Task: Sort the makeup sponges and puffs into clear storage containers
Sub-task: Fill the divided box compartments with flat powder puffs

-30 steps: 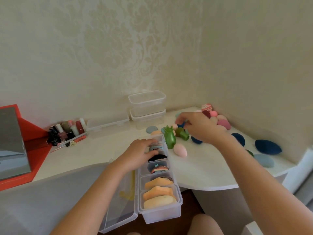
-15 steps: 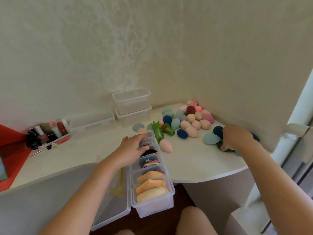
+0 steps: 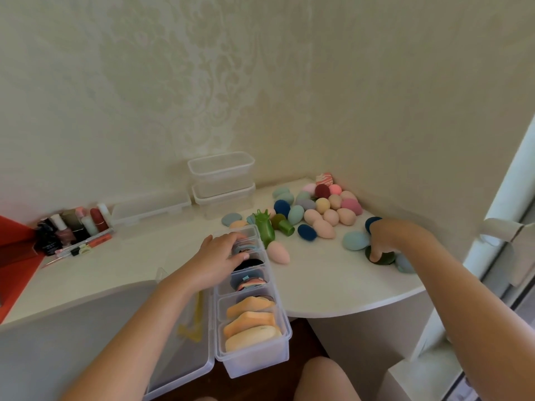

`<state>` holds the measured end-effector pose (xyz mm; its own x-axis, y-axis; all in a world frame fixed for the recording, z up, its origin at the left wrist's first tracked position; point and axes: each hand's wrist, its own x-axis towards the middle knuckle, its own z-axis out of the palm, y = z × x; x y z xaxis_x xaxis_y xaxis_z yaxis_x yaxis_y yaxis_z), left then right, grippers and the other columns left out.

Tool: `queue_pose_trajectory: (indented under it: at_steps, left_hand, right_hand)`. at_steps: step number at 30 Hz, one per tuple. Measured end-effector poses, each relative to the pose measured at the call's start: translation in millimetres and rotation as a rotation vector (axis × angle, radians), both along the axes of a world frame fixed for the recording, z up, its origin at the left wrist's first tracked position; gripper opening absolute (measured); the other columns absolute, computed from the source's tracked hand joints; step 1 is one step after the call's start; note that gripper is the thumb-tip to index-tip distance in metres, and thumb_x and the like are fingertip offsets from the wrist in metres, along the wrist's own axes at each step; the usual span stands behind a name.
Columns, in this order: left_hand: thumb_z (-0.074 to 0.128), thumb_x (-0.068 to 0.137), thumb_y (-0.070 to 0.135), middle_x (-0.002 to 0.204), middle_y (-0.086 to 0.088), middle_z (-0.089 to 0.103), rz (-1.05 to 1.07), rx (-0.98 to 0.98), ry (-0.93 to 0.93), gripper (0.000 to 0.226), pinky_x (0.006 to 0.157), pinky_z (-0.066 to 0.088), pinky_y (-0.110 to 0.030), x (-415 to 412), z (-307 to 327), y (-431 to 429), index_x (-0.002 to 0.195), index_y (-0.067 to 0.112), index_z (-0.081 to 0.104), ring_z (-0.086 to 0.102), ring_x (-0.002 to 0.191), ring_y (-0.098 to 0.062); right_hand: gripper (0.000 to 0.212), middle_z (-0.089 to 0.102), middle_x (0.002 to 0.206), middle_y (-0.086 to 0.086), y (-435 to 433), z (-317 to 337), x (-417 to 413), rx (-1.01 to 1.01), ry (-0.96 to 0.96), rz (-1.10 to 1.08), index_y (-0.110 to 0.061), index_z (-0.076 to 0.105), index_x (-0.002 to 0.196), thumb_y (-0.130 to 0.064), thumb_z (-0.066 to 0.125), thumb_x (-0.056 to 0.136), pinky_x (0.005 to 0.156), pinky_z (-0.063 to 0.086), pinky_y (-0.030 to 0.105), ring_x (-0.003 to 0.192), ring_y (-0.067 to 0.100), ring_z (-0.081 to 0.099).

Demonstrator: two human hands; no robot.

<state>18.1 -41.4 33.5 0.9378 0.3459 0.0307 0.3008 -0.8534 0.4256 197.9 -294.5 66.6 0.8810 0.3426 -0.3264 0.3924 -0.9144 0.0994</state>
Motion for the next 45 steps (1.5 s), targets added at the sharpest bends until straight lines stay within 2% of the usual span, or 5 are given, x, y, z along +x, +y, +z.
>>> queue_pose_trajectory:
  at_steps: [6,14,23,31,45]
  left_hand:
    - [0.047,0.096,0.035,0.139,0.000,0.048,0.000,-0.002,0.005,0.046,0.107,0.031,-0.041,-0.7,0.3,-0.8,0.140,0.025,0.036,0.033,0.128,-0.022]
    - [0.048,0.096,0.034,0.137,-0.001,0.050,0.001,0.006,-0.006,0.045,0.106,0.031,-0.040,-1.7,1.0,-1.5,0.139,0.024,0.038,0.035,0.125,-0.022]
    - [0.049,0.096,0.032,0.131,0.002,0.054,-0.045,0.035,-0.003,0.039,0.105,0.025,-0.030,-0.6,9.1,-2.0,0.134,0.023,0.044,0.044,0.121,-0.018]
    - [0.057,0.090,0.036,0.123,0.003,0.058,-0.019,-0.042,-0.055,0.040,0.102,0.037,-0.038,0.7,0.1,8.3,0.129,0.028,0.052,0.048,0.116,-0.019]
    - [0.051,0.093,0.039,0.123,0.000,0.047,-0.041,0.024,-0.075,0.039,0.103,0.036,-0.035,1.5,-5.8,6.4,0.130,0.026,0.045,0.039,0.120,-0.016]
  right_hand:
    - [0.053,0.056,0.121,0.007,0.6,3.5,2.1,0.040,0.038,-0.038,-0.006,0.049,0.127,-0.027,0.070,0.083,0.076,0.040,0.026,0.092,0.021,0.048]
    - [0.021,0.053,0.080,0.001,14.4,20.0,-4.0,0.086,-0.172,0.037,-0.012,0.049,0.090,-0.024,0.066,0.085,0.068,0.042,0.026,0.081,0.022,0.054]
    - [0.013,0.057,0.088,-0.006,75.9,71.1,-50.7,0.629,-0.194,0.493,-0.020,0.062,0.099,-0.026,0.064,0.087,0.064,0.038,0.021,0.075,0.009,0.052]
    - [0.023,0.067,0.104,0.009,158.4,35.1,-67.9,0.502,-0.175,0.698,-0.009,0.066,0.109,-0.017,0.061,0.088,0.071,0.041,0.024,0.095,0.023,0.061]
    - [0.032,0.032,0.059,0.001,182.8,15.1,-67.8,0.184,-0.237,0.855,-0.010,0.038,0.059,-0.004,0.045,0.090,0.046,0.021,0.022,0.050,0.013,0.028]
